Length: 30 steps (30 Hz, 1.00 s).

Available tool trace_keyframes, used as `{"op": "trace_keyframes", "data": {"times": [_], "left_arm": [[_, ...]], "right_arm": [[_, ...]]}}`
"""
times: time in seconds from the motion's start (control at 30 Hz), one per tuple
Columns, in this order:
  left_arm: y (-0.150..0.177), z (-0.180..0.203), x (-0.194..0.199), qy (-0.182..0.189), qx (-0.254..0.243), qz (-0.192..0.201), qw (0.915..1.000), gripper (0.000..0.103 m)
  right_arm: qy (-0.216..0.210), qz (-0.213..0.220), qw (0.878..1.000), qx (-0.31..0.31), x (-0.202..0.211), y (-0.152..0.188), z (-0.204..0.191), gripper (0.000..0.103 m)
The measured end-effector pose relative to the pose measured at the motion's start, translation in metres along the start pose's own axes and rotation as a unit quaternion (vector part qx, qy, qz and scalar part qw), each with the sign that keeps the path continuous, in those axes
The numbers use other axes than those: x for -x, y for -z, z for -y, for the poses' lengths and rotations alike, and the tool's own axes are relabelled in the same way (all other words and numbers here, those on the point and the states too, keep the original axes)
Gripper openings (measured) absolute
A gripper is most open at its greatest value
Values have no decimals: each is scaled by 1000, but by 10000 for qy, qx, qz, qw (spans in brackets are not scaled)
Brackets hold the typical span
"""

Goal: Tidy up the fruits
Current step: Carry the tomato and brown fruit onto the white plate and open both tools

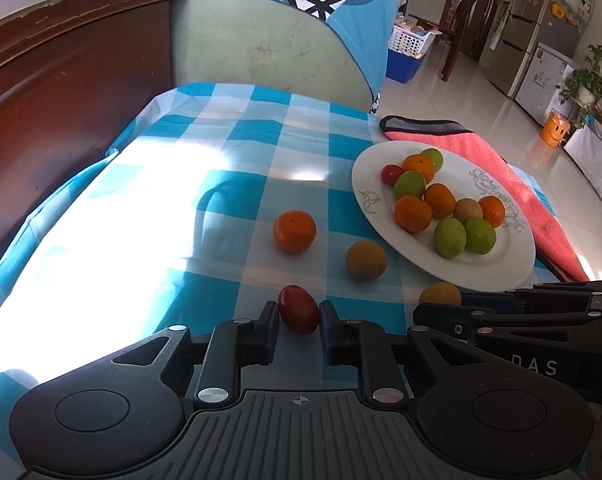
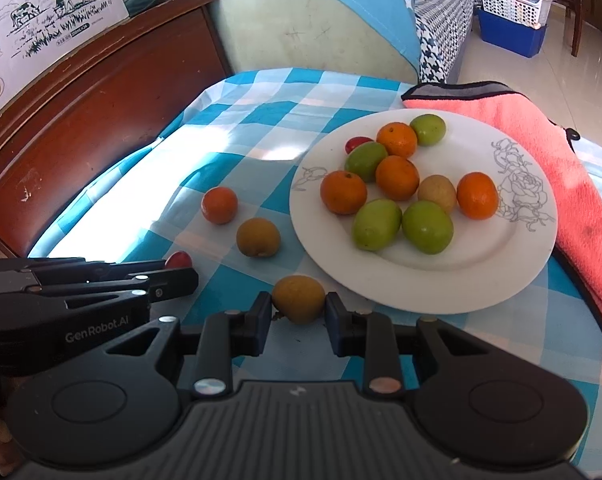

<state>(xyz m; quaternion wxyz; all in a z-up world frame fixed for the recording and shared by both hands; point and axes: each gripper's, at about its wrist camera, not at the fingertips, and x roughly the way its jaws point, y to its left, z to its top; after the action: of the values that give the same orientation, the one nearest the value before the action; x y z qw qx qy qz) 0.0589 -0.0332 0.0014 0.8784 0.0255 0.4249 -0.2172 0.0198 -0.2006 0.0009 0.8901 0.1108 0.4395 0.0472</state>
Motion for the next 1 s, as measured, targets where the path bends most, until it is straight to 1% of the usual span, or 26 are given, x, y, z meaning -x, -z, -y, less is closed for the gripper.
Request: {"op": "trace_keyframes", "data": {"times": [0.27,0.5,0.6,0.8,1.0], "left_arm": [[-14,6,15,8,-115,341,9994,19],[-24,22,21,-40,-482,652,9967,19],[-29,27,22,70,-557,735,9957,19],[-42,36,21,482,-525,818,9941,19],[-50,44,13,656,-543,807,9931,19]], "right_arm": [[-121,267,9994,-165,18,-10,5,29],[-105,610,9979,-198,39,-25,12,29],[4,755,9967,-286,51,-32,21,29],[192,949,9939,-533,70,-49,48,29],[233,1035,9920,-681,73,-64,71,29]]}}
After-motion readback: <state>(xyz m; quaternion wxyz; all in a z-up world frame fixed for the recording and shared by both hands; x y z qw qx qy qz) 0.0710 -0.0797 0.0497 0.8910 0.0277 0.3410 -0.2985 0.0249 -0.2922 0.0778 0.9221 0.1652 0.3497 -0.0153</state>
